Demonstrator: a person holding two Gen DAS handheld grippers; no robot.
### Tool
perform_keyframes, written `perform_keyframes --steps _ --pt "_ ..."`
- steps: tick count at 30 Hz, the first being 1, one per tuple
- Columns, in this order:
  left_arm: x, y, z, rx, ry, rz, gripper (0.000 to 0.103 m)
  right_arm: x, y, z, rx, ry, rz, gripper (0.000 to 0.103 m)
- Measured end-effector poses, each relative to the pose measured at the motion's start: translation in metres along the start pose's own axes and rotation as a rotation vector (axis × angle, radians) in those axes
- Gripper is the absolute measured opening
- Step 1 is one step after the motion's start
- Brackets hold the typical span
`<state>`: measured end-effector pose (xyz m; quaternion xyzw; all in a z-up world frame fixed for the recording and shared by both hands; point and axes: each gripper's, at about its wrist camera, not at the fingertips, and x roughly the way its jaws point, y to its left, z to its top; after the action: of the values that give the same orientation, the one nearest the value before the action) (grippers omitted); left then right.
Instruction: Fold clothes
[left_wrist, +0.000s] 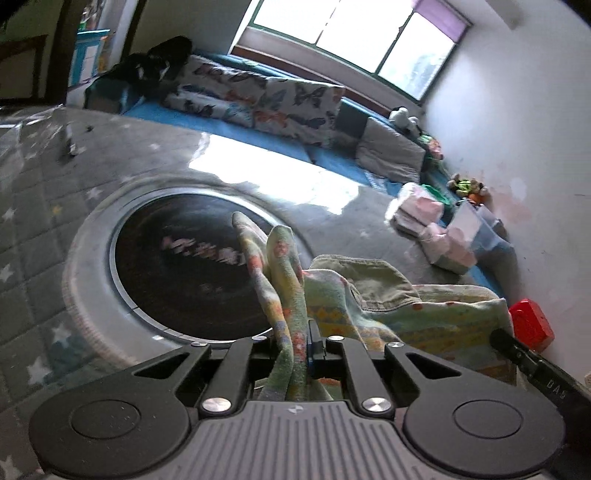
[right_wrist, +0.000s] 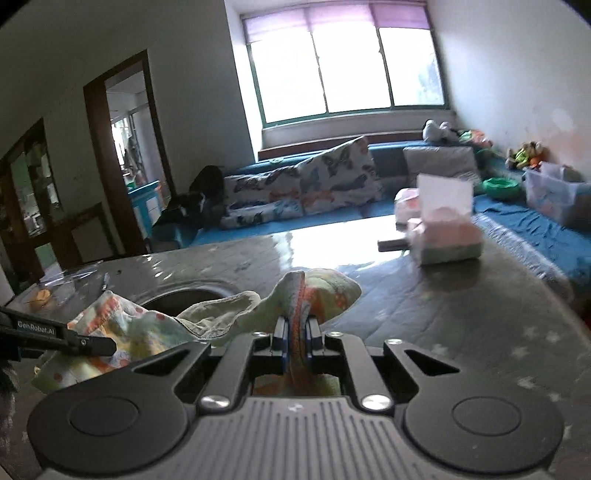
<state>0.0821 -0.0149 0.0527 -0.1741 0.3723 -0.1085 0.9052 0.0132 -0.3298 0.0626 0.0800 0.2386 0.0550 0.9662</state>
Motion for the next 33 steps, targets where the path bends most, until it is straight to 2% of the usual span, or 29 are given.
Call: perform_keyframes --steps 10,33 --pt "0.014 -0.044 0.01 0.063 -0.01 -0.011 0.01 -0.017 -0.025 0.016 -0.007 -0.055 -0.096 0.008" --pt "0.057 -0.074 0.014 0.145 0.039 0.048 0.01 0.001 -0.048 0.021 -0.017 -0.034 -0.125 0.008"
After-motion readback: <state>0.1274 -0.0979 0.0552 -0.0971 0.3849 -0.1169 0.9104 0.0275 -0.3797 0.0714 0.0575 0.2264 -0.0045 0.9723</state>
